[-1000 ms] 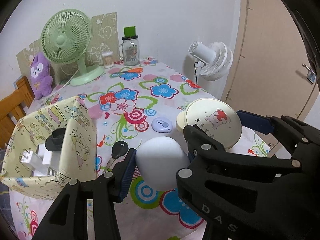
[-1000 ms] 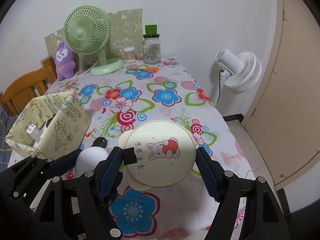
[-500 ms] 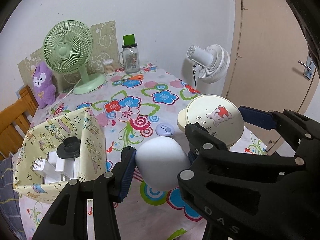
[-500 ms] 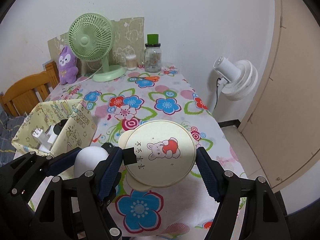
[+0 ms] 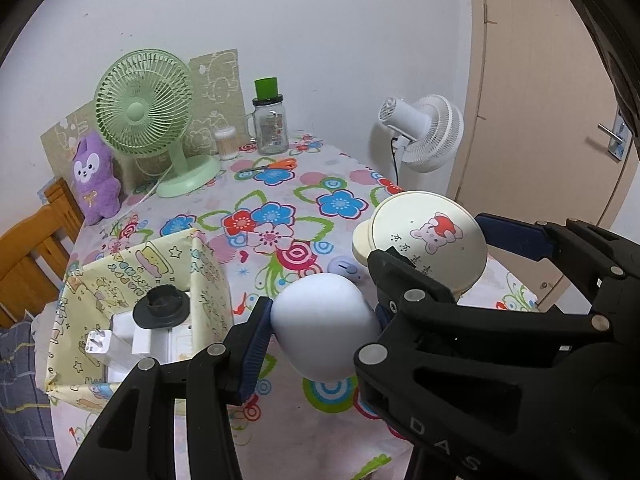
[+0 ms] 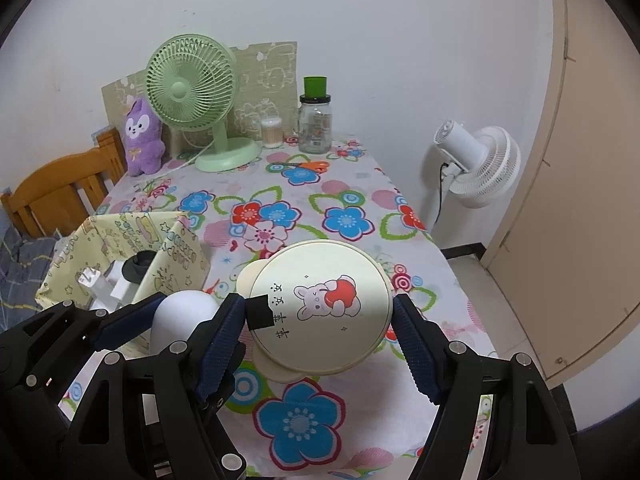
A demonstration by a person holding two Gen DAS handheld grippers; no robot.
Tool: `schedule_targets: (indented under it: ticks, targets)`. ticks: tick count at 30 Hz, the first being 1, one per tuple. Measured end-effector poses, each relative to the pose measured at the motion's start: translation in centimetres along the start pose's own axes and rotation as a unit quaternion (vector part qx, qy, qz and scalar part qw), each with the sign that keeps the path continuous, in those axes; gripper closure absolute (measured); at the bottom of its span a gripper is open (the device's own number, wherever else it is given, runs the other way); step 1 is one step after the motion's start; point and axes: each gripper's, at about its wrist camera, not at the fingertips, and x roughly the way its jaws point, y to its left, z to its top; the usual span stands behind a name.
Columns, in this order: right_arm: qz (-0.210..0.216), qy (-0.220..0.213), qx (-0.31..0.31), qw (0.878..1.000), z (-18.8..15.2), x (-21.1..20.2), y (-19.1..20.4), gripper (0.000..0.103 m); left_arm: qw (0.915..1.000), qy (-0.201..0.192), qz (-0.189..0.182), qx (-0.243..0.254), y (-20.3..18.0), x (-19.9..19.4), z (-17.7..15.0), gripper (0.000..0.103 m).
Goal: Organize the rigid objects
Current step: 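Lift the compact with the right tool while the left tool lifts the earbud case, then carry the compact in the right tool while the left tool carries the earbud case over the yellow box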
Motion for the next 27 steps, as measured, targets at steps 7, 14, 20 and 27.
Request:
schedule_targets:
  ticks: [7, 14, 20, 27]
  targets:
    - [0.011, -0.005, -0.012, 1.000, 1.0, 0.2, 1.4, 0.027, 0.9999, -0.004, 0.011, -0.009, 1.5, -0.3, 0.4, 0.049]
    - [0.025, -0.004, -0.017, 1.000, 1.8, 0.7, 2.7, 0.027, 0.9997, 0.000, 0.021, -0.012, 3.0, -0.4, 0.7, 0.049]
    - [0.032, -0.007, -0.025, 0.999, 2.4, 1.0, 4.1, 0.027, 0.9994, -0.002, 0.028, -0.019, 4.3, -0.6, 0.9, 0.049]
    - [0.048, -0.005, -0.031, 0.998, 3.1, 1.6, 5.7, 0.027, 0.9992, 0.003, 0.034, -0.022, 6.1, -0.6, 1.0, 0.049]
